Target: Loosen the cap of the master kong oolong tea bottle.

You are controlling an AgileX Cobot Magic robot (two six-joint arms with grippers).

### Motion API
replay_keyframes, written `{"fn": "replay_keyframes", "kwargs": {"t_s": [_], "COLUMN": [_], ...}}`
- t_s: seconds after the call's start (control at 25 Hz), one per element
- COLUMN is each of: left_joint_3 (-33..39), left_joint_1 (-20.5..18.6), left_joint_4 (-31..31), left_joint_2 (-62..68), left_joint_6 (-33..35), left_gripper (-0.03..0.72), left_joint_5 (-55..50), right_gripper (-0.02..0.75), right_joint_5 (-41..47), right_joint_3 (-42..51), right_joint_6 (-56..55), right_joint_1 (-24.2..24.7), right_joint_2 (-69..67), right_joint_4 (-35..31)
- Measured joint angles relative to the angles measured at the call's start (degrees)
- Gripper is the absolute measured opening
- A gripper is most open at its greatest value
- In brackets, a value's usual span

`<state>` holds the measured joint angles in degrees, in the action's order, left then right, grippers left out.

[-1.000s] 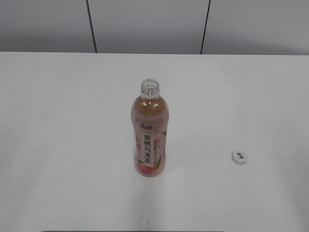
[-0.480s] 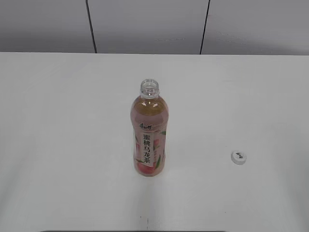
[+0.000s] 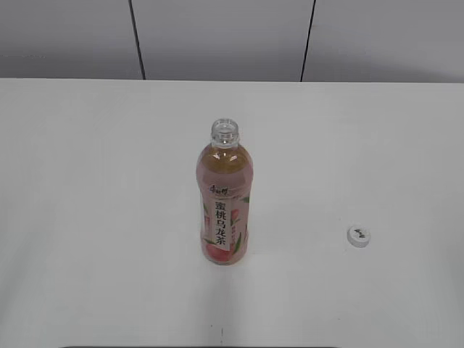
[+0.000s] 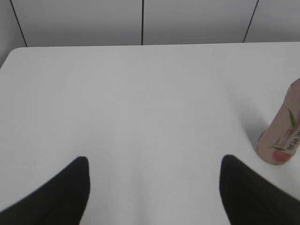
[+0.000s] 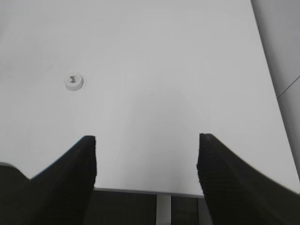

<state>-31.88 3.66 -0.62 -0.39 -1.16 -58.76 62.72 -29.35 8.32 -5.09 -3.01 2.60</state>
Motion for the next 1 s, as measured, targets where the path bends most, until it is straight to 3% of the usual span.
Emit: {"fn": "replay_keyframes", "kwargs": {"t_s": [1.0], "left_joint_3": [0.00], "left_joint_1": [-0.06], "left_joint_4": [0.00], "left_joint_2": [0.00], "left_joint_6": [0.00], "left_gripper": [0.484], "left_joint_5": [-0.03], "right_gripper": [0.511], "right_joint_5": [0.03], "right_joint_3": [0.00], "right_joint_6": [0.00], "right_joint_1": [0.30], "right_joint_2": [3.38], "right_joint_4": [0.33]}}
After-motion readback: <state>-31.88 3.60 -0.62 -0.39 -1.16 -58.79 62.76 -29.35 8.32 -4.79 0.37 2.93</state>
